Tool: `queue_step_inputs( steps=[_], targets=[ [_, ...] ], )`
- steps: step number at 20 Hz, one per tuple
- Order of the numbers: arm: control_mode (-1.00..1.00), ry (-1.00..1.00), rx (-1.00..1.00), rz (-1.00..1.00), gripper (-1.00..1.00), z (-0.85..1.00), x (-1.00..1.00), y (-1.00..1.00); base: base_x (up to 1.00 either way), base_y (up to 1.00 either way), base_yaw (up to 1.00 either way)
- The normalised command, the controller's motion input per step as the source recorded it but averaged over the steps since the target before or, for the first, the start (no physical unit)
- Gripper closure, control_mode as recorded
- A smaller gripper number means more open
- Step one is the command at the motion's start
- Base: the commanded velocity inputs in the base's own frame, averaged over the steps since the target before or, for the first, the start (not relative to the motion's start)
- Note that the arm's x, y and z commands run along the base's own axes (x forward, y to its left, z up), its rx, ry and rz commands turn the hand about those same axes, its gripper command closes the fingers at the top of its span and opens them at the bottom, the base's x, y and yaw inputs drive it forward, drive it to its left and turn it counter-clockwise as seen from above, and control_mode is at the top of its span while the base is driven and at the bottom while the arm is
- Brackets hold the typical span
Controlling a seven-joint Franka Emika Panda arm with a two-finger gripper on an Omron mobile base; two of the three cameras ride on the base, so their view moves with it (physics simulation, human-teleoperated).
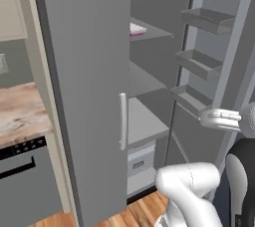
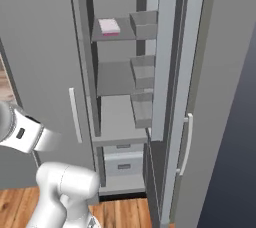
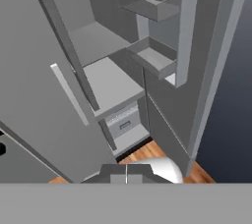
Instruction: The ice cube tray has been filled with water. Take the tray and place it in the freezer to make ice. Close the freezer door after placing the tray.
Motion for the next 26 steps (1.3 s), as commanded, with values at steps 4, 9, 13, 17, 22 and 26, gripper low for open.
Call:
queue_step_inputs(
  steps=[4, 9, 13, 17, 22, 26],
  targets=[
    [1.00, 0.00, 0.00, 0.00, 1.00, 0.00, 0.00, 0.00, -0.06, 0.00, -0.02],
    [1.00, 0.00, 0.00, 0.00, 1.00, 0.00, 0.00, 0.00, -0.69, 0.03, 0.00],
    [1.00, 0.00, 0.00, 0.00, 1.00, 0.00, 0.00, 0.00, -0.72, 0.17, 0.00],
    [1.00, 0.00, 0.00, 0.00, 1.00, 0.00, 0.00, 0.00, -0.07, 0.06, 0.00],
    [1.00, 0.00, 0.00, 0.00, 1.00, 0.00, 0.00, 0.00, 0.00, 0.05, 0.00],
    [-1.00, 0.00, 0.00, 0.00, 1.00, 0.00, 0.00, -0.08, 0.00, 0.00, 0.00]
  ],
)
